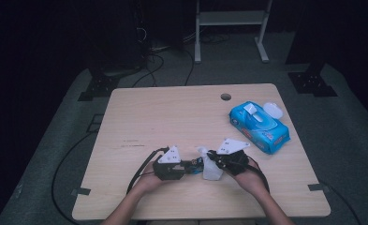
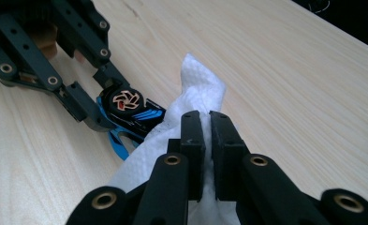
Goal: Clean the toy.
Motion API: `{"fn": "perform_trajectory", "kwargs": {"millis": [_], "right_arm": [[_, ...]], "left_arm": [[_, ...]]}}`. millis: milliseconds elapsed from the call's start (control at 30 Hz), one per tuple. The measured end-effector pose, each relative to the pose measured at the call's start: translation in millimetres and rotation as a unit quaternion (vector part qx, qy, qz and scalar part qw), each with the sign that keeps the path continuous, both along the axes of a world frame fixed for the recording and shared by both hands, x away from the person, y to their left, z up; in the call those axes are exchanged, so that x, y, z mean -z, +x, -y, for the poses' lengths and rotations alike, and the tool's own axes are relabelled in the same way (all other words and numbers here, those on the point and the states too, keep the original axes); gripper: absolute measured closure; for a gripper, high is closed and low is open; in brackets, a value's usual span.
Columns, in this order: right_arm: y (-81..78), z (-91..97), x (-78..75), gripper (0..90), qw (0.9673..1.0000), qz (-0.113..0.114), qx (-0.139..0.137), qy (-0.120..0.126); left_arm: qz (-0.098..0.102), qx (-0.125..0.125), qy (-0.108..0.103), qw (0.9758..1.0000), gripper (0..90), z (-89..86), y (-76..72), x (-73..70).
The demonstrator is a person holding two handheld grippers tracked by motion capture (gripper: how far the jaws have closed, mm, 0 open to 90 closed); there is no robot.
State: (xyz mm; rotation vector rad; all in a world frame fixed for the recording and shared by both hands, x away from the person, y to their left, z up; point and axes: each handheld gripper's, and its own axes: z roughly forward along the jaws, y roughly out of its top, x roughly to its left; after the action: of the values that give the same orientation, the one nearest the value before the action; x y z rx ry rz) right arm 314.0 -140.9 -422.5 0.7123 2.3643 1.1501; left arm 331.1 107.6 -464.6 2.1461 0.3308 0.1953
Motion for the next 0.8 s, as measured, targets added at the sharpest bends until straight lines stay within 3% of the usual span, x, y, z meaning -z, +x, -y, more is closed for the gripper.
{"fn": "perform_trajectory", "kwargs": {"millis": [133,300,700,800], "right_arm": [[2.5,9.5,1.5,84.2,0.9997,0.006,0.016,-0.014],[5.4,31.6,1.2,84.2,0.9989,0.0,0.046,-0.009],[0.9,31.4,2.9,84.1,0.999,0.008,0.044,-0.005],[3.8,41.0,2.1,84.1,0.9981,0.005,0.061,-0.007]], "left_arm": [[0.0,-0.002,0.0,1.0,70.9,-0.6,0.1,0.4],[0.001,0.0,0.003,1.0,70.9,-0.2,-0.1,-0.1],[-0.001,-0.001,0.003,1.0,70.9,-0.7,0.4,0.5],[0.002,0.001,0.007,1.0,70.8,-0.6,0.1,0.3]]}}
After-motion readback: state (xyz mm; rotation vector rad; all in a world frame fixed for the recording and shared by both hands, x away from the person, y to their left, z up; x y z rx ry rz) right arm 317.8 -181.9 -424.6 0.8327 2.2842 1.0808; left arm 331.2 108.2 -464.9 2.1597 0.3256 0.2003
